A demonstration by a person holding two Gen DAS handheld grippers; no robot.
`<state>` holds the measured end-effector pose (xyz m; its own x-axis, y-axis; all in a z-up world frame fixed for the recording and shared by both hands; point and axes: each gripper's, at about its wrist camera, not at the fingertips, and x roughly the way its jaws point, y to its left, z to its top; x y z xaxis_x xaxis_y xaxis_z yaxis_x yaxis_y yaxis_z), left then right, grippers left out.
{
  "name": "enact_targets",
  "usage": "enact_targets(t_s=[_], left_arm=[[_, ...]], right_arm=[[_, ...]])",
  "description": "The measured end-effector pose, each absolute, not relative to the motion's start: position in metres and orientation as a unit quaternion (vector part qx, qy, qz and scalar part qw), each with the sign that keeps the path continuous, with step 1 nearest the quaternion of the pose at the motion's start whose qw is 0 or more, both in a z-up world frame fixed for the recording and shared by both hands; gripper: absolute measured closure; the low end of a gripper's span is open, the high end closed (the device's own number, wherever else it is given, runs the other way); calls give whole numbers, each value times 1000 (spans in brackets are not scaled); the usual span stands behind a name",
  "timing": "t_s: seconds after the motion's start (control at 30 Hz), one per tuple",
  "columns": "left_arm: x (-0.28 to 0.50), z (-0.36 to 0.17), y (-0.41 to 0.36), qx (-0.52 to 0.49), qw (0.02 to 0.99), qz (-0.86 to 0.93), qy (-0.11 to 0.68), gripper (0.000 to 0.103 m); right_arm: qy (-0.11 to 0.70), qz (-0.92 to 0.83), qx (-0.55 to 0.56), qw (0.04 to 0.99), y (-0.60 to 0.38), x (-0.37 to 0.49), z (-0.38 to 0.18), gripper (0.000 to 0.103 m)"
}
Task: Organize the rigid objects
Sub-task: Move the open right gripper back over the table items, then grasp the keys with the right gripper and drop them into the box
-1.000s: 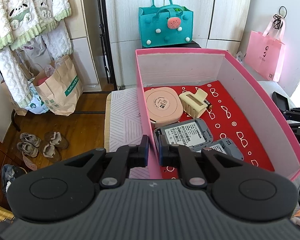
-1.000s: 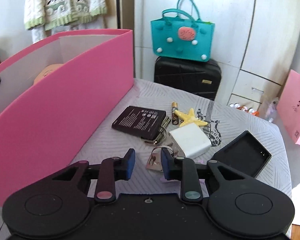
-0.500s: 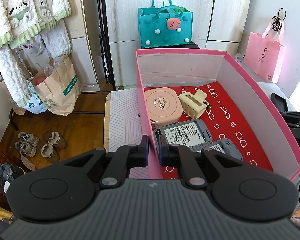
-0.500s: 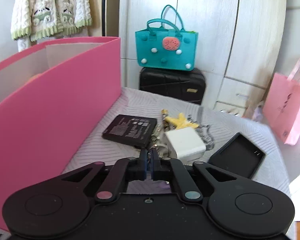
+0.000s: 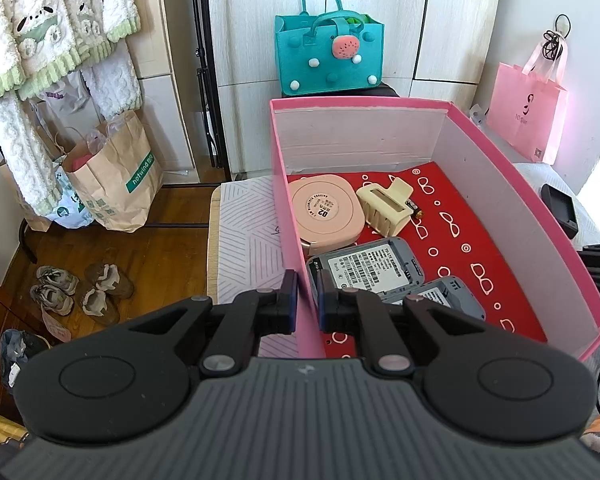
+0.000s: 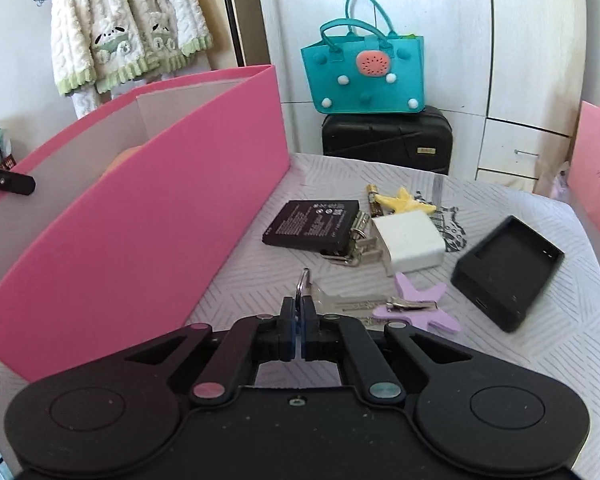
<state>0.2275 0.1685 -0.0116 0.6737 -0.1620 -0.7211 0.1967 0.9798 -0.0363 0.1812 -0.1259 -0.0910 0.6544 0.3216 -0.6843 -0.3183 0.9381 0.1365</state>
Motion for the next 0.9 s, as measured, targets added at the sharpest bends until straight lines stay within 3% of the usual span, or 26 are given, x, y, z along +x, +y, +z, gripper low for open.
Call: enact_targets(t_s=[0.13, 0.17, 0.23, 0.3, 0.37, 0.4, 0.67, 0.9], left_arm=[[228, -12, 169, 22, 914, -98, 392, 94], [228, -12, 169, 22, 914, -98, 392, 94], [228, -12, 169, 22, 914, -98, 392, 94], [228, -12, 169, 23, 914, -98, 392, 94], [228, -12, 169, 22, 914, -98, 392, 94], [228, -12, 169, 23, 914, -98, 392, 94], [225, -12, 171, 28, 916, -100, 388, 94], [224, -11, 169, 33, 914, -100, 391, 94]], right_arm=[[360, 162, -25, 919, -121, 175, -89, 90], [356, 163, -29, 920, -118, 175, -89, 86], [350, 162, -30, 922, -115, 175, -90, 67], [344, 162, -32, 924, -112, 179, -92, 64], [336, 156, -47, 928, -107, 182, -95, 67], [336, 154, -56, 928, -105, 184, -96, 102], [312, 203, 58, 926, -135, 183, -44, 99], [269, 257, 51, 927, -126, 184, 25, 99]])
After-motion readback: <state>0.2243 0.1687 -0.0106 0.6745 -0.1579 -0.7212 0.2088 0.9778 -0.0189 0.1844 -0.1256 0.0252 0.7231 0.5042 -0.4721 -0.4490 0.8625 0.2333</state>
